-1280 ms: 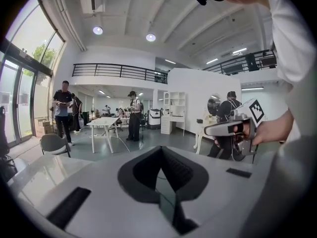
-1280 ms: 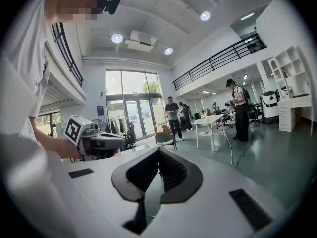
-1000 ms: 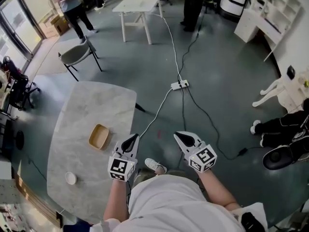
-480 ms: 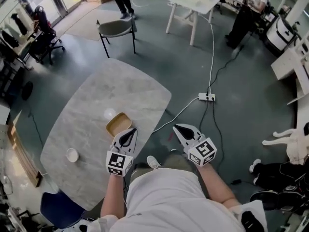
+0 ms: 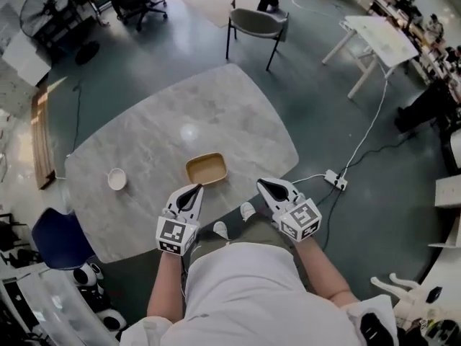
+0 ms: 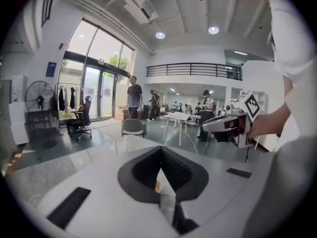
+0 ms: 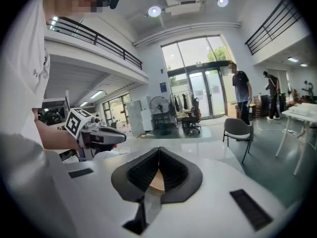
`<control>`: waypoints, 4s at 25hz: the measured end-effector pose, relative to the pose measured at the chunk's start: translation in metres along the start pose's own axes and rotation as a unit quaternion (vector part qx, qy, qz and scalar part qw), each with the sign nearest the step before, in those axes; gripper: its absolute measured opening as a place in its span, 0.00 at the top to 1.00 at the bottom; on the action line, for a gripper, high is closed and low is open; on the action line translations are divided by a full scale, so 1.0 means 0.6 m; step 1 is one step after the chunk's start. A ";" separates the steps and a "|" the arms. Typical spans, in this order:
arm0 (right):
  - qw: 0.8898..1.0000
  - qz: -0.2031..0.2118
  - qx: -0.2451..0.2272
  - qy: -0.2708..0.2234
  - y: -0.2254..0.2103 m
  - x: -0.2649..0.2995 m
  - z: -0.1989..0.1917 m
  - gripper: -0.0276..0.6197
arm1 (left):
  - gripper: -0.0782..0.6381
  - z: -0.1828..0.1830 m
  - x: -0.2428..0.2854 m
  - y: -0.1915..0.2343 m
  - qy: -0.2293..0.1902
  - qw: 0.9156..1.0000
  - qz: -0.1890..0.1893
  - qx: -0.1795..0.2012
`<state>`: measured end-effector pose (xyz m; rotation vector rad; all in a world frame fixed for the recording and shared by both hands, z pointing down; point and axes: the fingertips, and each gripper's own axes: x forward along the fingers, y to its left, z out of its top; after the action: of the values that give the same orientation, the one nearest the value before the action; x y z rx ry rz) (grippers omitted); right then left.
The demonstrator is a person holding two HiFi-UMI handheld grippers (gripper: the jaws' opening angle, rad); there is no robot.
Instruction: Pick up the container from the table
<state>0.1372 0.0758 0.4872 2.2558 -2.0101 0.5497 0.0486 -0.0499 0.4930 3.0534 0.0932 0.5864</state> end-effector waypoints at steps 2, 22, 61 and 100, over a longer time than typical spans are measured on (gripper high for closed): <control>0.999 0.034 -0.015 0.017 -0.005 0.033 0.002 0.94 | 0.89 -0.008 -0.005 0.016 0.006 0.999 0.030 -0.015; 0.933 0.301 -0.110 0.165 0.056 0.240 -0.141 0.91 | 0.89 -0.146 -0.164 0.026 0.068 0.933 0.317 -0.158; 0.848 0.295 -0.310 0.314 0.053 0.361 -0.386 0.86 | 0.89 -0.254 -0.274 -0.067 0.114 0.874 0.410 -0.236; 0.960 0.202 -0.183 0.067 0.068 0.250 0.077 0.91 | 0.89 -0.009 -0.158 0.140 -0.022 0.962 0.263 -0.074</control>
<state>0.1197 -0.0854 0.4829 1.5692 -2.2854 0.3067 -0.0370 -0.1396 0.4666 2.9284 -0.7469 0.5079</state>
